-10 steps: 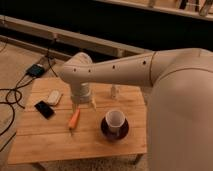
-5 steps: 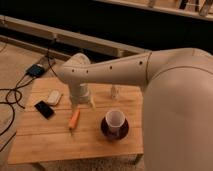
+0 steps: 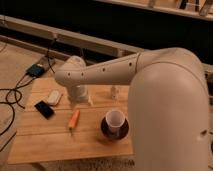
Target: Place the pepper on the white sponge
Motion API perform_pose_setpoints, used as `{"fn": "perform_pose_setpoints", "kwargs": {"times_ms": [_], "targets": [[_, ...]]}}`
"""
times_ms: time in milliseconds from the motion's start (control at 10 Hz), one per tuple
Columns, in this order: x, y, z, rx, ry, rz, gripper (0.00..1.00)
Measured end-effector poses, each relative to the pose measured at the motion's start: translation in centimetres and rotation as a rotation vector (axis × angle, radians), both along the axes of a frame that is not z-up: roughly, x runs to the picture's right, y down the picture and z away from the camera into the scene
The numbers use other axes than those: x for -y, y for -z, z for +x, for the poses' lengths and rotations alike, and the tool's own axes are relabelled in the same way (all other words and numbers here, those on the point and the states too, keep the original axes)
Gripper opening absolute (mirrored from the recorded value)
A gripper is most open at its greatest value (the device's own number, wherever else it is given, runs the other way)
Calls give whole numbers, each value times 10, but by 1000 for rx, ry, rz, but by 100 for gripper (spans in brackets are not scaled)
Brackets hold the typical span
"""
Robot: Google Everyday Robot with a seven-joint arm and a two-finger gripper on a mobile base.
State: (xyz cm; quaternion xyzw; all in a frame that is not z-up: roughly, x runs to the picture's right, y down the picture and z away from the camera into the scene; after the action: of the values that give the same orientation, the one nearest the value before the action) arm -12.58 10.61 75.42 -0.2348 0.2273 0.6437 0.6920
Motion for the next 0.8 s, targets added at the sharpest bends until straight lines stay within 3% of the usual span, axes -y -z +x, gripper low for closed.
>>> {"fn": "perform_pose_setpoints", "kwargs": {"times_ms": [600, 800], "targets": [[-30, -53, -22, -9, -104, -67, 65], [-35, -65, -29, 0, -110, -83, 65]]}}
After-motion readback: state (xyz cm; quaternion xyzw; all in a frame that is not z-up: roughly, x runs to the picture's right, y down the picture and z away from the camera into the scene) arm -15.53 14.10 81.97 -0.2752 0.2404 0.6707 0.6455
